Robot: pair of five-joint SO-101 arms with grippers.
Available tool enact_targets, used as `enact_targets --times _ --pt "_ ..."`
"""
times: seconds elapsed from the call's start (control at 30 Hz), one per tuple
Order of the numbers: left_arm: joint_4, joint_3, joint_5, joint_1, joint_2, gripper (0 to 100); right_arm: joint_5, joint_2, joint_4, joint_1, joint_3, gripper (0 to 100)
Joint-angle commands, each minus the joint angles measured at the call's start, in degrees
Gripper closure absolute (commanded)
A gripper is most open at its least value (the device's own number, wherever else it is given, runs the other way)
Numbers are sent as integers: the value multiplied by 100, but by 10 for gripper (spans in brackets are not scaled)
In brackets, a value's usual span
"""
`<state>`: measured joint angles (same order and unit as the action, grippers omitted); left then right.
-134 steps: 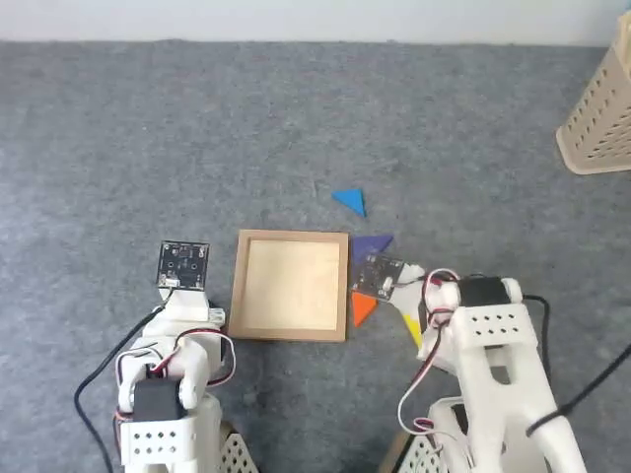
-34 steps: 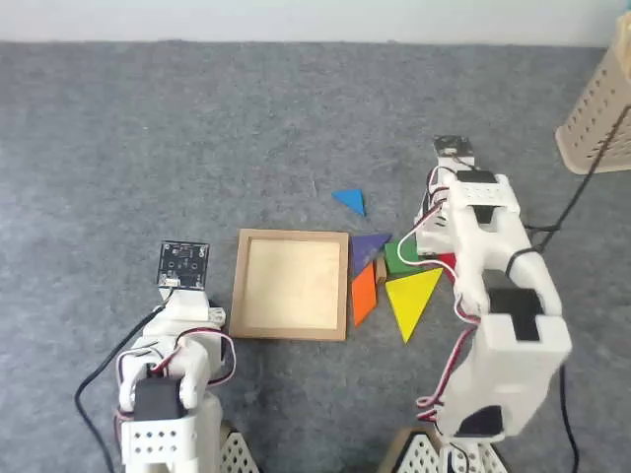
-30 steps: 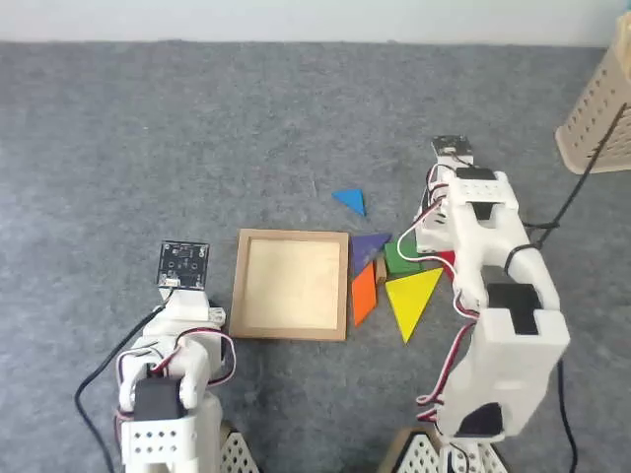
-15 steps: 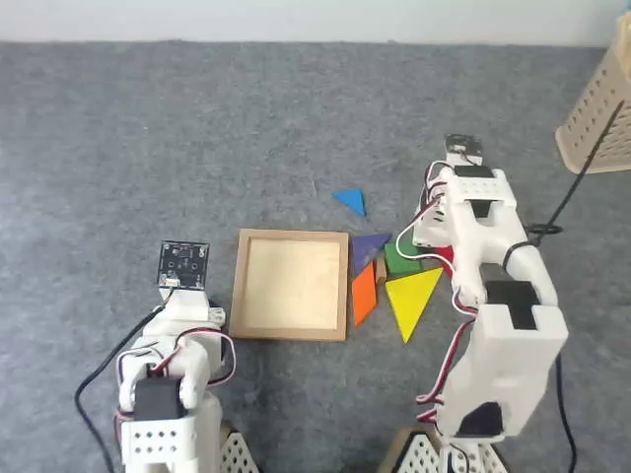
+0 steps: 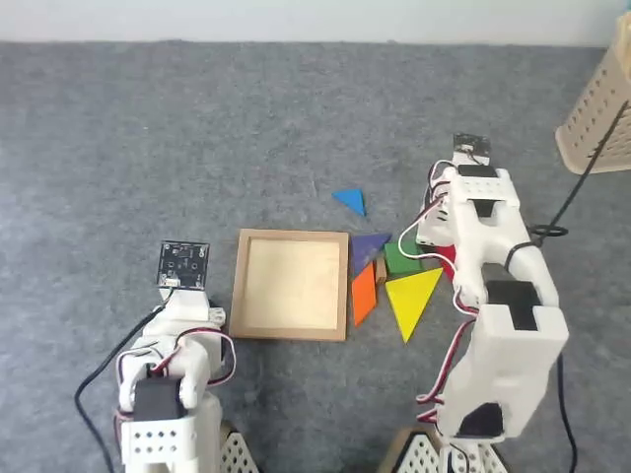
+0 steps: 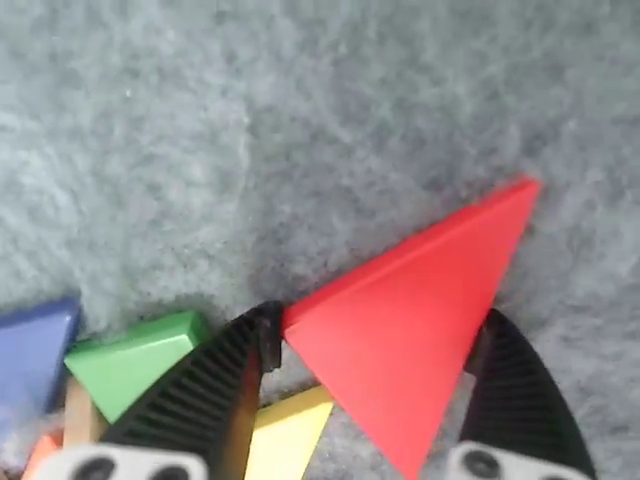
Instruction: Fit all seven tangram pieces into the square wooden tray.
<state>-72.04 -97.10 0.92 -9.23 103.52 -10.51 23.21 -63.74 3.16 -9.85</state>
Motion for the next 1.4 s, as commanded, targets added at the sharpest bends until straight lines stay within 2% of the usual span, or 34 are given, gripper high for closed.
enact_targets --times 0.0,0.23,0.43,0.63,0.73,0.9,1.03,1.2,1.37 --pt "-35 57 18 26 105 983 -62 22 40 -31 255 789" --pt "-35 57 18 26 105 983 -62 -1095 -251 -22 -149 790" --pt "-35 57 18 26 105 983 264 -2308 251 22 -1222 790" --pt "-35 57 18 26 105 983 273 -2853 303 22 -1574 786" --pt "-35 57 18 26 105 983 273 -2668 321 22 -1424 779" --pt "-35 57 9 26 105 983 229 -1684 251 40 -695 675" --pt "-35 57 9 26 105 983 158 -998 127 101 -211 671" --pt "-35 57 9 26 105 983 -440 -558 -224 75 369 668" --pt "-35 57 9 26 105 983 -624 -224 -215 119 580 668"
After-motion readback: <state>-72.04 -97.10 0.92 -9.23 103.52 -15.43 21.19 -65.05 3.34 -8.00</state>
